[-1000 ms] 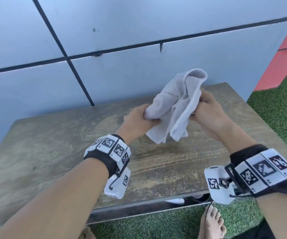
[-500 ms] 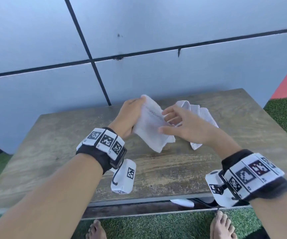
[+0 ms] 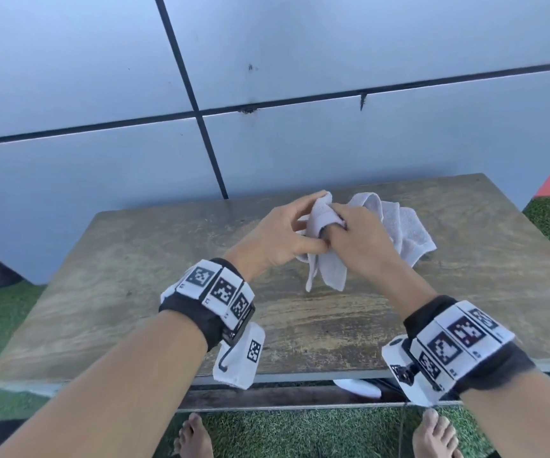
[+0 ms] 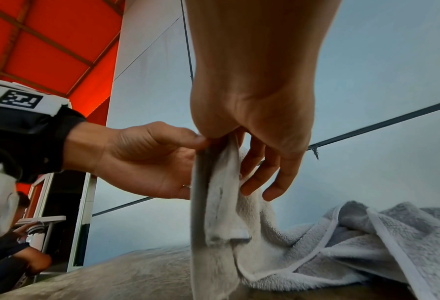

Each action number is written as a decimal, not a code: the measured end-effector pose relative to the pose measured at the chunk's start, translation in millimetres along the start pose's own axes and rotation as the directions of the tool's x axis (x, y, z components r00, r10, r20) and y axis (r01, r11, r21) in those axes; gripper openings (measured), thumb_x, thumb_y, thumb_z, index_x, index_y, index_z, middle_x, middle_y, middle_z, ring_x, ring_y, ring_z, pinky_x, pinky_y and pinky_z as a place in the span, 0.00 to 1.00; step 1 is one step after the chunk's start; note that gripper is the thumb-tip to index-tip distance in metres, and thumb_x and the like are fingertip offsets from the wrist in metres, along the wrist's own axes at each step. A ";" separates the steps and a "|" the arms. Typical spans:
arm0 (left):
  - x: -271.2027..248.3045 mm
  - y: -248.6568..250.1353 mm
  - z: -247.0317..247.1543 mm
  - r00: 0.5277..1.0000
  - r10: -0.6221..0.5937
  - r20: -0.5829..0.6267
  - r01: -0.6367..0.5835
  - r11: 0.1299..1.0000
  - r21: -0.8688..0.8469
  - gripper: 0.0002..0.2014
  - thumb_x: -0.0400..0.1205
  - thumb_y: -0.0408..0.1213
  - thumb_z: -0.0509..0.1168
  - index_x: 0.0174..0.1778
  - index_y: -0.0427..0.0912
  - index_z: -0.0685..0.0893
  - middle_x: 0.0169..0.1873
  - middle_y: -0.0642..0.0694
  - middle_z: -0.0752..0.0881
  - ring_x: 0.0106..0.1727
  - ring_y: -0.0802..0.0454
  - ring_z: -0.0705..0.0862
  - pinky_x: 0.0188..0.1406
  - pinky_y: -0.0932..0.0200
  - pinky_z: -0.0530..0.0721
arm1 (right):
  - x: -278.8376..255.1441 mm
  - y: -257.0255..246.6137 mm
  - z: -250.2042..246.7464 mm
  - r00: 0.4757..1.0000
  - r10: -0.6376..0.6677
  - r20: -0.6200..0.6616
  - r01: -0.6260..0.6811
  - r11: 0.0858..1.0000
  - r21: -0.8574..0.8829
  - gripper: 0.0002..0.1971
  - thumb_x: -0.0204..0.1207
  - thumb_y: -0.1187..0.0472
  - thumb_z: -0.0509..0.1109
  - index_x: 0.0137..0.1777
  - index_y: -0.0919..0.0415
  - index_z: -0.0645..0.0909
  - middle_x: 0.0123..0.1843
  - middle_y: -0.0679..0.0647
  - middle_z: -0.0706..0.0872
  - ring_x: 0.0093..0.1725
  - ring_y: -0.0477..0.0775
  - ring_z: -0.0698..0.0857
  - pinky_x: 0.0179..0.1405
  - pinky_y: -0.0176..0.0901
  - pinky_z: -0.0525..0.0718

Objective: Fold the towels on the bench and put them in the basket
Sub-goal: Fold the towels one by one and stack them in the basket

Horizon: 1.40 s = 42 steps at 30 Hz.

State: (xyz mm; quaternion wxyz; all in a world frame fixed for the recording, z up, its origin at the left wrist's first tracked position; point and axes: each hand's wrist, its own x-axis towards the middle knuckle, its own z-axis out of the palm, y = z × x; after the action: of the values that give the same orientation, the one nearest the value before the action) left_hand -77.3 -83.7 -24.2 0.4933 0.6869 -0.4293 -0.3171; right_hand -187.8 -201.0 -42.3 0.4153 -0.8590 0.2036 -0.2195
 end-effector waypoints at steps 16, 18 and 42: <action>-19.9 -25.0 -63.5 0.789 0.095 -0.607 0.145 0.931 0.334 0.06 0.83 0.41 0.70 0.46 0.45 0.91 0.39 0.51 0.92 0.44 0.54 0.90 0.46 0.59 0.88 | 2.5 12.3 -47.3 0.963 -0.022 -0.269 -0.015 0.991 -0.136 0.05 0.80 0.58 0.72 0.45 0.50 0.90 0.39 0.47 0.90 0.42 0.52 0.87 0.43 0.47 0.83; -24.5 -25.8 -72.2 0.775 0.078 -0.627 0.165 0.933 0.320 0.07 0.83 0.42 0.71 0.48 0.44 0.91 0.40 0.51 0.92 0.45 0.55 0.90 0.50 0.57 0.89 | -0.2 13.6 -51.7 0.952 -0.001 -0.305 -0.035 0.993 -0.110 0.06 0.80 0.60 0.72 0.46 0.50 0.90 0.40 0.47 0.91 0.43 0.51 0.87 0.42 0.45 0.82; -65.5 -10.7 -40.6 0.975 -0.036 -0.219 0.090 0.966 0.242 0.16 0.82 0.42 0.67 0.51 0.30 0.83 0.49 0.33 0.85 0.46 0.46 0.83 0.52 0.50 0.79 | -55.5 54.2 10.9 0.877 0.173 0.448 0.042 0.902 -0.430 0.10 0.87 0.58 0.59 0.54 0.58 0.83 0.60 0.44 0.80 0.58 0.55 0.79 0.58 0.52 0.78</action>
State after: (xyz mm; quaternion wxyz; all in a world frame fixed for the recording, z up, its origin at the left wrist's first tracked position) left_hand -67.6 -6.6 -20.8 0.4353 0.7870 -0.3884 -0.2010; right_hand -236.4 -195.7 -103.4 0.2615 -0.9484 0.1680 0.0628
